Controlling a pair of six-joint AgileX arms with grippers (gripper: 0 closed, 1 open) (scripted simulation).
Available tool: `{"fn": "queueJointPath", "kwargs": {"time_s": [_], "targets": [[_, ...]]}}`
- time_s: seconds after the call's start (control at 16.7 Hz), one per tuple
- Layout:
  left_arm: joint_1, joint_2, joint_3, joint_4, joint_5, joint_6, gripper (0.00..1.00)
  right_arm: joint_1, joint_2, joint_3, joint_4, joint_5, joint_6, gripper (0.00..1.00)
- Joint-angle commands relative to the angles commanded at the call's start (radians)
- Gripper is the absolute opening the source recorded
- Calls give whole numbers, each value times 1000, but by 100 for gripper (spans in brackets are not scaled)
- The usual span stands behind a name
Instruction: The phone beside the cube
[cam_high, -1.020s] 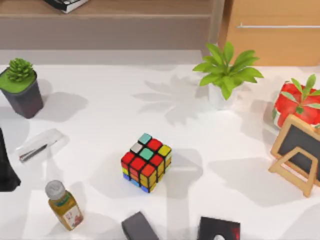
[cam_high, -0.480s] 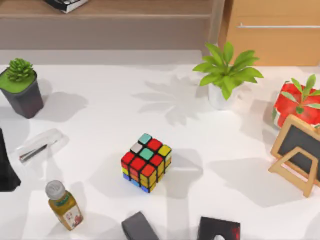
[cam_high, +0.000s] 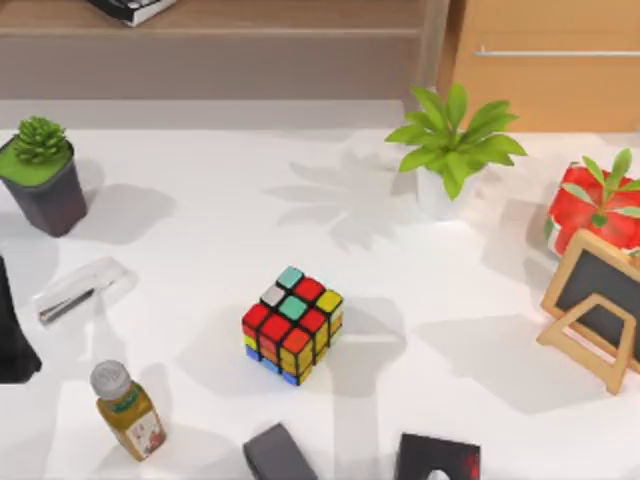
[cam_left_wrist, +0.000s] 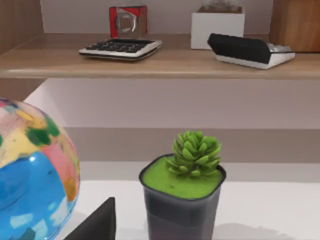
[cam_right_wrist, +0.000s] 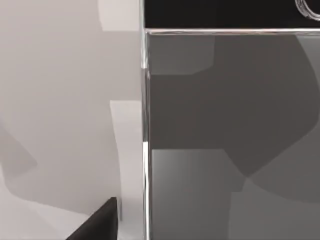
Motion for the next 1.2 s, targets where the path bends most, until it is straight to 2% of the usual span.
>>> {"fn": "queueJointPath", "kwargs": {"time_s": [0.18,0.96,1.2], "targets": [[0,0,0,0,0,0,100,0,0,0,0,0,0,100],[0,0,0,0,0,0,100,0,0,0,0,0,0,2],[0,0,0,0,0,0,100,0,0,0,0,0,0,0]]}}
